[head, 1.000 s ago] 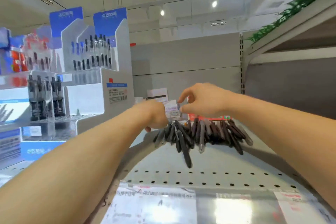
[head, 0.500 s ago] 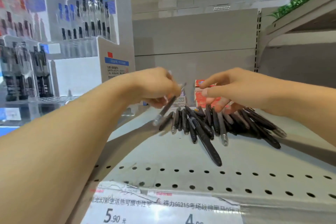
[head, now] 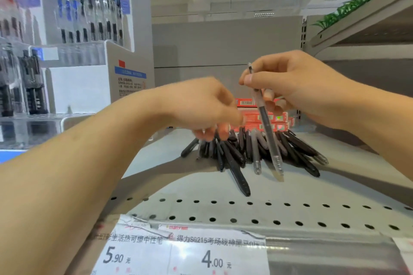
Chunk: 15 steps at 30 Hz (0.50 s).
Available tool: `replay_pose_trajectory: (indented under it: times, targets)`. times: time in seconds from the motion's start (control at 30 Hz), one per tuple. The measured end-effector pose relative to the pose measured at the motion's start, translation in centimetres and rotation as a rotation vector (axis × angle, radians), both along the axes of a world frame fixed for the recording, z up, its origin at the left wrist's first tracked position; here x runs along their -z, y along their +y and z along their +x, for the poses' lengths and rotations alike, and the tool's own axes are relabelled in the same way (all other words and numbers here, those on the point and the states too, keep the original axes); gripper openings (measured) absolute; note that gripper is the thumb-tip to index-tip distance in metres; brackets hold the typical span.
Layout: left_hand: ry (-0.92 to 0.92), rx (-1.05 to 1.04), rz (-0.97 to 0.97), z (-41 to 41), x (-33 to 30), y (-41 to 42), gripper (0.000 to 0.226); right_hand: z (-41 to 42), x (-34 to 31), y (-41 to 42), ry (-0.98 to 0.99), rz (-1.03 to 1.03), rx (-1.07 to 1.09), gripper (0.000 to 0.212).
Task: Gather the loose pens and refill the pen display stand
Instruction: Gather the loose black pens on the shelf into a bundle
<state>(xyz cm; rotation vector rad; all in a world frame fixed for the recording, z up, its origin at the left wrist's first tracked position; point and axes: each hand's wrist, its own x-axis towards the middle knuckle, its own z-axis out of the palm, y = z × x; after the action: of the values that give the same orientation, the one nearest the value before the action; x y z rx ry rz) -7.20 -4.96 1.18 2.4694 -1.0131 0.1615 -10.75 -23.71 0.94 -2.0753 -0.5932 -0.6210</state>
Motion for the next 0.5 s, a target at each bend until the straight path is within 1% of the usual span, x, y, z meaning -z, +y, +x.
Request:
replay_pose_trajectory:
  times: [0.07, 0.1, 0.2, 0.37, 0.43, 0.5]
  targets:
    - [0.046, -0.029, 0.207, 0.0, 0.6, -0.3, 0.018, -0.1, -0.1, -0.2, 0.010, -0.063, -0.002, 0.017]
    - [0.068, -0.033, 0.273, -0.1, 0.8, -0.6, 0.019, -0.2, -0.1, -0.2, 0.015, -0.079, -0.009, 0.016]
    - [0.086, -0.027, 0.381, -0.3, 1.2, -1.4, 0.026, -0.6, 0.0, -0.3, 0.026, -0.055, -0.036, 0.014]
    - [0.081, -0.057, 0.407, -1.1, 1.6, -2.1, 0.033, -0.6, 0.2, -0.3, 0.056, 0.019, -0.009, 0.014]
    - [0.073, -0.090, 0.372, -1.4, 1.1, -1.8, 0.030, -0.6, 0.3, -0.2, 0.073, 0.032, 0.008, 0.014]
    - [0.075, -0.116, 0.291, -1.4, 0.2, -0.9, 0.026, -0.6, 0.4, -0.3, 0.083, 0.032, 0.016, 0.014]
